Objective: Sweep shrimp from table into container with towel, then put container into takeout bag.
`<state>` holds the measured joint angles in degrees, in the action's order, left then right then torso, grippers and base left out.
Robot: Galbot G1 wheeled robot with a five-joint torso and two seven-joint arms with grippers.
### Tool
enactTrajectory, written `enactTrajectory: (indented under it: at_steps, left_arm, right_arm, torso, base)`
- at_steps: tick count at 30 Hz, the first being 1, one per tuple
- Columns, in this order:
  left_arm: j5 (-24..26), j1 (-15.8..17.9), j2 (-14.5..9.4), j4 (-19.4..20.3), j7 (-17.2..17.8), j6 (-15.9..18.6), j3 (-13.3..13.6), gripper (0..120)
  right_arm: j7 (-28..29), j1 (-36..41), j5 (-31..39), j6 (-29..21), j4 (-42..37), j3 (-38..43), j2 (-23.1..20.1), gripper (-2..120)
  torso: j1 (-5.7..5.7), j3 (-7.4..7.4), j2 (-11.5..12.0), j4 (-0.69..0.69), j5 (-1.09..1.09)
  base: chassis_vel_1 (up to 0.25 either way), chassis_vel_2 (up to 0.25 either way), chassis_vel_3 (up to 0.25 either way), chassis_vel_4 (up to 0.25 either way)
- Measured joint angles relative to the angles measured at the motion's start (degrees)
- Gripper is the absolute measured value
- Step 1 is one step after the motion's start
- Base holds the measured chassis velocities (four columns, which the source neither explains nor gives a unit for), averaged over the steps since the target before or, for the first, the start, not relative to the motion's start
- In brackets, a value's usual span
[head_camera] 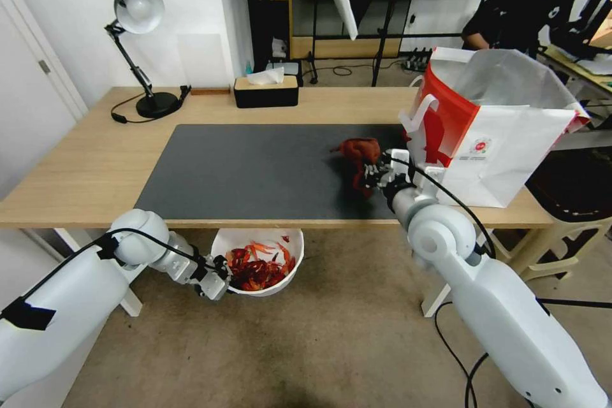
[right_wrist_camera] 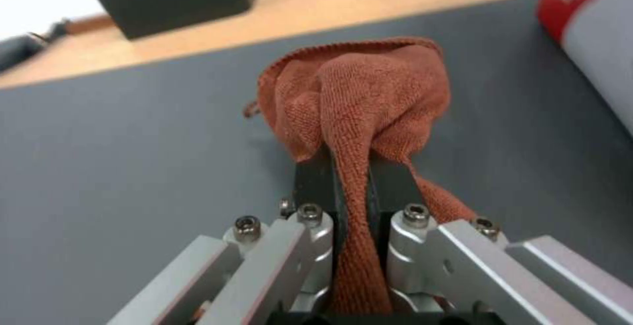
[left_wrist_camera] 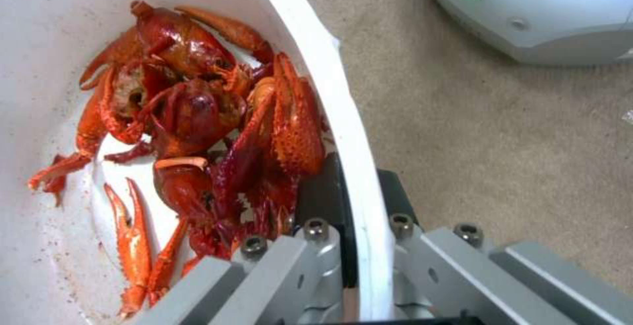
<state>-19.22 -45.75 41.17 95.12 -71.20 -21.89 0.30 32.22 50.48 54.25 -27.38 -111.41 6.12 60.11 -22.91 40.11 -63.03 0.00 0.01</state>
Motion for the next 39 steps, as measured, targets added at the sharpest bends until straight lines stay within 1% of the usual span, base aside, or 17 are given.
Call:
enactTrajectory:
  at_steps: [4, 6, 8, 10, 12, 14, 18, 20, 22, 24, 26, 28, 30, 32, 34, 36, 39]
  left_arm:
    - [-0.16, -0.17, 0.16, 0.0, 0.01, -0.01, 0.0, 0]
    - [-0.2, -0.31, 0.19, 0.19, 0.01, -0.02, -0.05, 0]
    - [-0.21, -0.37, 0.16, 0.27, 0.01, -0.02, -0.07, 0]
    - [-0.22, -0.58, -0.06, 0.52, 0.01, -0.02, -0.16, 0]
    - [-0.22, -0.63, -0.09, 0.57, 0.01, -0.01, -0.19, 0]
    - [-0.24, -0.96, -0.19, 0.79, 0.01, 0.0, -0.3, 0]
    - [-0.26, -1.25, -0.23, 0.96, 0.01, 0.01, -0.46, 0]
    - [-0.36, -1.45, -0.24, 1.01, 0.01, 0.04, -0.66, 0]
    - [-0.38, -1.48, -0.24, 1.05, 0.01, 0.04, -0.68, 0]
    - [-0.43, -1.67, -0.25, 1.35, 0.0, 0.1, -0.7, 0]
    - [-0.44, -1.72, -0.31, 1.46, 0.0, 0.13, -0.71, 0]
    - [-0.46, -1.99, -0.47, 1.62, -0.02, 0.16, -1.02, 0]
    - [-0.49, -2.14, -0.5, 1.71, -0.03, 0.16, -1.19, 0]
    - [-0.64, -3.05, -0.6, 2.05, -0.04, 0.16, -1.95, 0]
    - [-0.7, -3.28, -0.6, 2.1, -0.04, 0.14, -2.1, 0]
    - [-1.04, -4.2, -0.6, 2.21, -0.04, -0.06, -2.76, 0]
    - [-1.23, -4.8, -0.6, 2.37, -0.04, -0.23, -3.12, 0]
  right_arm:
    - [0.87, 0.93, -0.66, -0.07, -0.09, -0.01, 0.22, 9]
    - [0.95, 1.59, -0.86, -0.09, -0.18, 0.05, 0.29, 20]
    - [0.91, 1.79, -0.89, -0.1, -0.29, 0.11, 0.29, 24]
    - [0.89, 2.31, -0.87, -0.2, -0.58, 0.28, 0.27, 37]
    - [0.89, 2.41, -0.87, -0.22, -0.62, 0.33, 0.27, 39]
    - [0.78, 2.88, -0.88, -0.33, -1.02, 0.59, 0.22, 52]
    - [0.58, 3.17, -0.88, -0.37, -1.59, 0.74, 0.03, 60]
    - [0.69, 3.61, -0.96, -0.24, -2.65, 1.01, -0.27, 73]
    - [0.83, 3.7, -1.07, -0.15, -2.78, 1.05, -0.3, 76]
    - [1.01, 4.48, -2.4, 0.47, -3.59, 1.35, -0.49, 87]
    - [0.65, 5.01, -3.39, 0.87, -4.02, 1.54, -0.59, 92]
    - [-1.25, 6.65, -6.29, 2.67, -5.27, 2.06, -0.93, 98]
    - [-1.83, 7.15, -7.13, 3.42, -5.6, 2.19, -1.02, 99]
    - [-4.86, 9.8, -11.2, 8.21, -7.42, 2.89, -1.46, 100]
    - [-5.67, 10.51, -12.04, 9.32, -7.81, 3.15, -1.54, 100]
    - [-9.89, 14.68, -16.23, 14.59, -9.55, 4.39, -1.97, 100]
    - [-13.01, 18.3, -19.51, 17.97, -10.67, 5.55, -2.09, 100]
  torso:
    - [0.0, 0.0, 0.0, 0.01, -0.01]
    - [0.0, 0.0, 0.0, 0.01, 0.0]
    - [0.0, 0.0, 0.0, 0.01, -0.01]
    - [0.0, -0.01, 0.0, 0.0, -0.01]
    - [0.0, -0.01, 0.0, 0.01, -0.01]
    - [0.0, 0.0, 0.0, 0.0, -0.01]
    - [0.0, 0.0, 0.0, 0.0, -0.01]
    - [0.0, -0.01, 0.0, 0.0, 0.0]
    - [0.0, -0.01, 0.0, 0.01, -0.01]
    - [0.0, 0.0, 0.0, 0.01, -0.01]
    - [0.0, -0.01, 0.0, 0.01, -0.01]
    - [0.0, -0.01, 0.0, 0.0, -0.01]
    - [0.0, -0.01, 0.0, 0.0, -0.01]
    - [0.0, -0.01, 0.0, 0.01, 0.0]
    - [0.0, -0.01, 0.0, 0.01, -0.01]
    - [0.0, -0.01, 0.0, 0.02, -0.01]
    - [0.0, -0.01, 0.0, 0.0, -0.01]
  base:
    - [0.0, 0.0, 0.0, 0.0]
    - [0.0, 0.0, 0.0, 0.0]
    - [0.0, 0.0, 0.0, 0.0]
    - [0.0, 0.0, 0.0, 0.0]
    - [0.0, 0.0, 0.0, 0.0]
    - [0.0, 0.0, 0.0, 0.0]
    - [0.0, 0.0, 0.0, 0.0]
    - [0.0, 0.0, 0.0, 0.0]
    - [0.0, 0.0, 0.0, 0.0]
    - [0.0, 0.0, 0.0, 0.0]
    - [0.0, 0.0, 0.0, 0.0]
    - [0.0, 0.0, 0.0, 0.0]
    - [0.0, 0.0, 0.0, 0.0]
    - [0.0, 0.0, 0.0, 0.0]
    - [0.0, 0.0, 0.0, 0.0]
    - [0.0, 0.0, 0.0, 0.0]
    - [0.0, 0.0, 0.0, 0.0]
